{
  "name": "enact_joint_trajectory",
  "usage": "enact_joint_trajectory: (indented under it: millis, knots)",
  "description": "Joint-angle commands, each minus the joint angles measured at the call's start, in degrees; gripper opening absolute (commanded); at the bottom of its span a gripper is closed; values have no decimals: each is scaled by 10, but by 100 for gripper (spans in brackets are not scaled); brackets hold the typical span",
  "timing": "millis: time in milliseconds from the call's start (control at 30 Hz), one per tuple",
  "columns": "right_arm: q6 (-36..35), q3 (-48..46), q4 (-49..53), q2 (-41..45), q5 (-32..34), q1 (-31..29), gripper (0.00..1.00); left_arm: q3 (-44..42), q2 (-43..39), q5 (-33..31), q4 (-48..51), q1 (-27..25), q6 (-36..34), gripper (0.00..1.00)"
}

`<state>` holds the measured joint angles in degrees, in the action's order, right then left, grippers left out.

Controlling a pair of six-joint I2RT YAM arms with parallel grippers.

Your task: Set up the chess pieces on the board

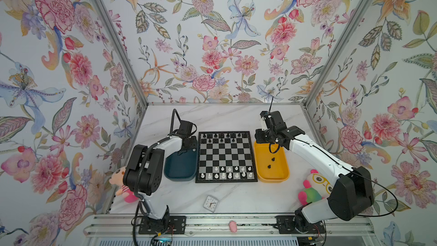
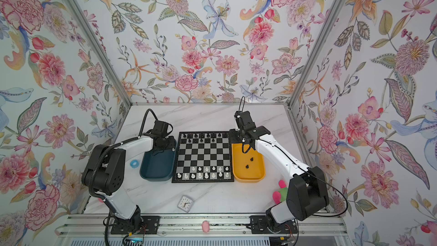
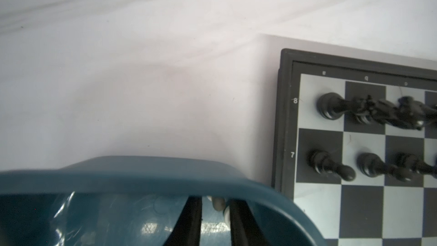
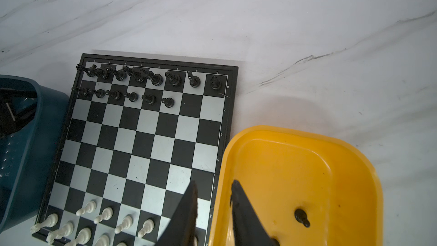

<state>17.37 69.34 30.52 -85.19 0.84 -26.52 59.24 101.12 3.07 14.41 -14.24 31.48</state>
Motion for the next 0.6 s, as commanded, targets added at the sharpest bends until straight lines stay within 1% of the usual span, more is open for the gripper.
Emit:
enact_joint_trajectory:
  millis: [0,133,233,567]
  knots:
    - [7,-5,-7,-8,-5,4,27,13,9,6,15,6,-4,24]
    - [7,-5,-6,-10,-6,4,27,17,10,0,21,6,-7,24]
    - [8,-6,-7,-12,-7,4,27,19,14,2,23,6,-8,21]
    - [8,-6,-7,-15,-8,5,27,23,20,5,28,7,-10,20]
